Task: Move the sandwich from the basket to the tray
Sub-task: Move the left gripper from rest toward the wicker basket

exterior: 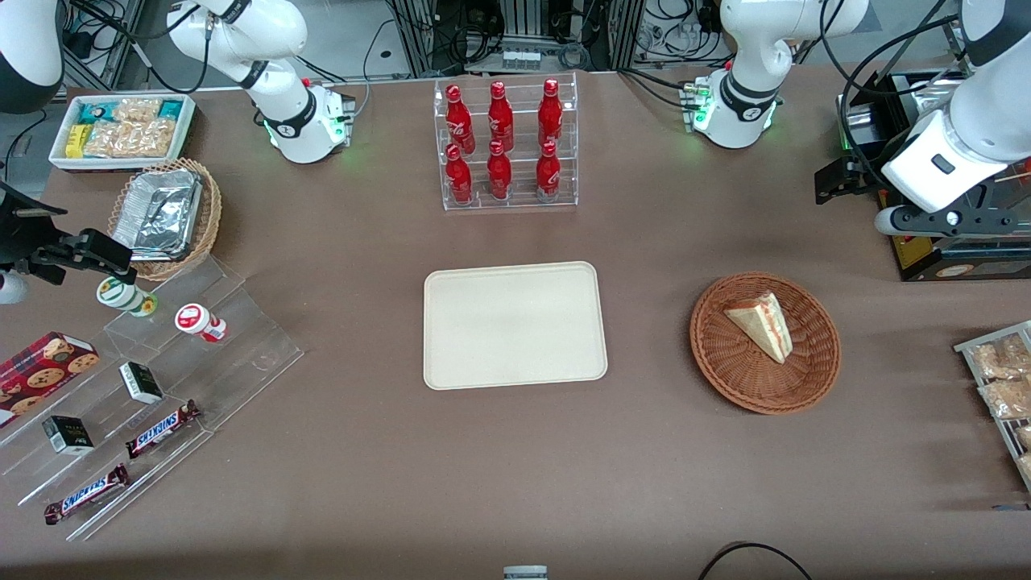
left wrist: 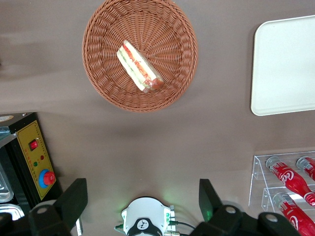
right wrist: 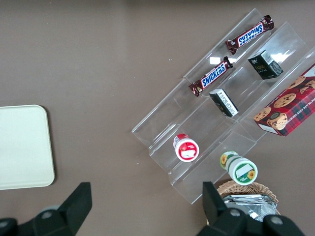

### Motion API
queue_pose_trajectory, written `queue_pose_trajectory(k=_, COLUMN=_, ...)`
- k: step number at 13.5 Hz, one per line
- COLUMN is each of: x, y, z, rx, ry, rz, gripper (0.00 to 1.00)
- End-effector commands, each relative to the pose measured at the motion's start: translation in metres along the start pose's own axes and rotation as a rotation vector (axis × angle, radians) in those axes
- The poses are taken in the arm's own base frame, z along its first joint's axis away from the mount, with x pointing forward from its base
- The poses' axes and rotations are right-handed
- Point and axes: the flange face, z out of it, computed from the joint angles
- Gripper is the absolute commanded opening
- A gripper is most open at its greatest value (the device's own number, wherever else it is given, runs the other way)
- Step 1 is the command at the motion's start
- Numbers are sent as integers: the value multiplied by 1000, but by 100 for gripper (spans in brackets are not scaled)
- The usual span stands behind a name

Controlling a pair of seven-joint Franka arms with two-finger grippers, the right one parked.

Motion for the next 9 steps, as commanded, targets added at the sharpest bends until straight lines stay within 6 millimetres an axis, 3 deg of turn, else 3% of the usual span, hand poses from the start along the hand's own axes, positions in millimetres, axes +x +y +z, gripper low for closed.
queue_pose_trajectory(k=1, x=0, y=0, z=-3, rx=11, ry=11, rz=6, gripper=100)
queue_pose_trajectory(k=5, x=12, y=-1, z=12, rx=11, ry=29, rz=2, gripper=100)
queue_pose_trajectory(k=8, x=24, y=-12, z=40, rx=7, ry=23, rz=-17, gripper=100)
queue_pose_trajectory(k=9, x=32, y=-16, z=58, rx=5, ry=-6, rz=-27, gripper=100)
